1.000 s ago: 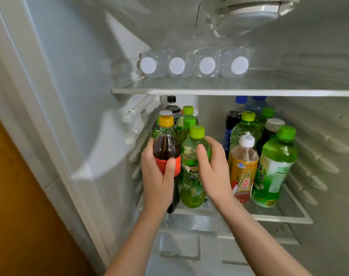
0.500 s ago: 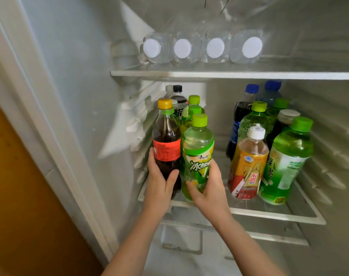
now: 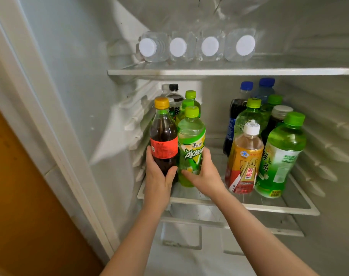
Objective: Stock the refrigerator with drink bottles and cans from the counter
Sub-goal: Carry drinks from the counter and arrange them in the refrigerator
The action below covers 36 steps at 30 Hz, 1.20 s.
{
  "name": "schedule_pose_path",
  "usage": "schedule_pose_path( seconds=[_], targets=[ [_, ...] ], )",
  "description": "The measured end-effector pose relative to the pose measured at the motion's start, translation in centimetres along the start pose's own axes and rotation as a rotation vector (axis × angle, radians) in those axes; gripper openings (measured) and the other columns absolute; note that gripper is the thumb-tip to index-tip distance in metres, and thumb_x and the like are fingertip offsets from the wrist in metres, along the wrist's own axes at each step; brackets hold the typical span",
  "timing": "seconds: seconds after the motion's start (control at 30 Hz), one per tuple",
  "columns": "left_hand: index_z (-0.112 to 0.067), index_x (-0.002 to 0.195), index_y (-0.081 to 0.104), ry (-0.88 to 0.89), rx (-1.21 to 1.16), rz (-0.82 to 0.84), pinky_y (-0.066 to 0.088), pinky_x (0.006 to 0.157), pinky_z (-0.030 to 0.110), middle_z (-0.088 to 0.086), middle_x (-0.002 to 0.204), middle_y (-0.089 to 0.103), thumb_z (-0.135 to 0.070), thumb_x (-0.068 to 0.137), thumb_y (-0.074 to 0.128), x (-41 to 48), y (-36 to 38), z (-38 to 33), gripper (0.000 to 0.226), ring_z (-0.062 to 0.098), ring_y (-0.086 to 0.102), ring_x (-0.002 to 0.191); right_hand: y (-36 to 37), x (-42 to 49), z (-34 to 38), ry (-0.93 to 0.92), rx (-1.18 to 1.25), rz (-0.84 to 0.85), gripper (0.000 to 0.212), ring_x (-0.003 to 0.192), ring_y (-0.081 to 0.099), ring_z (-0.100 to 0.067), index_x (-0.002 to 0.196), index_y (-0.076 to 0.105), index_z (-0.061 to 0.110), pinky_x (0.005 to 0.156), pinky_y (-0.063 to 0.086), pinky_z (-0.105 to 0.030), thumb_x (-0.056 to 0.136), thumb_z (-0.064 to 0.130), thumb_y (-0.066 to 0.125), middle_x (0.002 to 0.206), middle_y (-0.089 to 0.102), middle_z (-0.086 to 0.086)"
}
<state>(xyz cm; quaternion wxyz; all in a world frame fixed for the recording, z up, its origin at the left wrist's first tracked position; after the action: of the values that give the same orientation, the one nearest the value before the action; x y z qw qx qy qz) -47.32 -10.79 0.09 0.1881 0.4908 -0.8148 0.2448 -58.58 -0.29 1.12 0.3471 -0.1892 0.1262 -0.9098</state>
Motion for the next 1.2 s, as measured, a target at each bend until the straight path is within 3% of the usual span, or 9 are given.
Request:
schedule_pose_path(
  seconds=[0.23,0.43,0.57,0.67,0.87,0.93,1.0,1.1,1.2],
  targets=[
    [-0.025,0.151,0.002,-0.040,0.010,0.036,0.026,0.097,0.008,-0.025,0.140,0.026,-0.031,0.084,0.055,-1.0,0.0,0.4,0.086,-0.009,0.030,0.123,0.3,-0.8,0.1,0.018,-0.060,-0.053,0.075,0.112,0.054,-0.012,0.139,0.031,0.022,0.090,0.044,-0.026,0.078,0.017,0.074,0.115,0.052,0.012],
    [-0.032,0.146,-0.002,-0.051,-0.020,0.031,0.021,0.117,0.031,-0.002,0.157,0.017,-0.031,0.086,0.059,-3.2,-0.9,-0.2,0.086,0.008,0.020,0.143,-0.6,-5.0,0.2,0.072,-0.133,-0.158,0.071,0.126,0.047,-0.016,0.140,0.039,0.013,0.099,0.039,-0.024,0.079,0.019,0.074,0.136,0.050,0.000],
    [-0.022,0.148,0.015,0.011,0.001,-0.018,0.024,0.116,0.042,0.001,0.153,0.024,-0.038,0.087,0.054,-7.6,-2.7,-0.6,0.074,0.016,0.024,0.142,-1.2,-10.9,0.6,-0.047,-0.217,-0.152,0.044,0.117,0.049,-0.005,0.117,0.062,0.014,0.095,0.027,-0.001,0.076,0.002,0.072,0.123,0.055,0.007],
    [-0.024,0.143,0.024,0.075,0.051,0.065,0.029,0.113,0.037,-0.007,0.144,0.030,-0.033,0.089,0.052,-11.5,-4.0,-0.4,0.061,0.018,0.032,0.136,-1.9,-15.8,-0.7,-0.030,-0.262,-0.175,0.032,0.106,0.050,0.004,0.102,0.068,0.017,0.090,0.028,0.002,0.076,-0.001,0.071,0.114,0.059,0.011],
    [-0.036,0.115,0.050,-0.103,0.038,0.453,0.045,0.090,0.018,-0.023,0.106,0.059,-0.028,0.094,0.051,-18.5,-3.4,2.5,0.022,0.000,0.056,0.103,-2.2,-24.8,-7.5,0.329,-0.292,-0.173,0.023,0.093,0.059,-0.003,0.105,0.066,0.020,0.080,0.042,-0.009,0.085,0.009,0.065,0.101,0.064,0.012],
    [-0.048,0.105,0.050,-0.177,0.004,0.623,0.045,0.081,0.011,-0.023,0.095,0.064,-0.026,0.095,0.053,-21.6,-2.2,3.6,0.025,-0.002,0.059,0.094,-1.8,-29.5,-10.4,0.505,-0.279,-0.121,0.020,0.090,0.060,-0.001,0.104,0.063,0.024,0.077,0.043,-0.009,0.087,0.013,0.063,0.098,0.066,0.012],
    [-0.047,0.104,0.054,-0.214,-0.014,0.832,0.045,0.079,0.010,-0.021,0.096,0.066,-0.024,0.095,0.054,-25.6,-0.6,4.9,0.025,-0.003,0.060,0.093,-1.4,-35.0,-12.9,0.693,-0.270,-0.121,0.017,0.088,0.059,0.001,0.105,0.062,0.028,0.077,0.046,-0.015,0.090,0.020,0.060,0.095,0.064,0.016],
    [-0.025,0.113,0.061,-0.255,0.042,1.161,0.041,0.076,0.004,-0.019,0.101,0.063,-0.023,0.095,0.055,-32.8,2.0,7.5,0.019,-0.008,0.057,0.091,-0.7,-44.8,-15.9,0.993,-0.279,-0.171,0.019,0.083,0.059,-0.004,0.110,0.061,0.027,0.070,0.042,-0.016,0.092,0.029,0.055,0.095,0.062,0.014],
    [-0.022,0.115,0.061,-0.339,0.204,1.563,0.042,0.077,0.014,-0.005,0.110,0.065,-0.025,0.096,0.054,-41.1,3.5,10.0,0.021,0.002,0.058,0.092,0.5,-55.5,-17.2,1.283,-0.251,-0.231,0.022,0.091,0.062,-0.018,0.112,0.062,0.019,0.080,0.048,-0.026,0.094,0.026,0.052,0.100,0.067,0.003]
  ],
)
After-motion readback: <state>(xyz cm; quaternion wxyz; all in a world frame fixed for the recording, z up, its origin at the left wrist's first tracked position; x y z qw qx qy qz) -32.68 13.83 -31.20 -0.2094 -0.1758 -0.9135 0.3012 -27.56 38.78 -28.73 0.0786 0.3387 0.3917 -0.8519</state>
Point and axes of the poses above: each hand's wrist, its own x-axis towards the middle knuckle, its own y-axis out of the palm, z = x × y, the point moved 7 cm from there along x, towards the middle knuckle
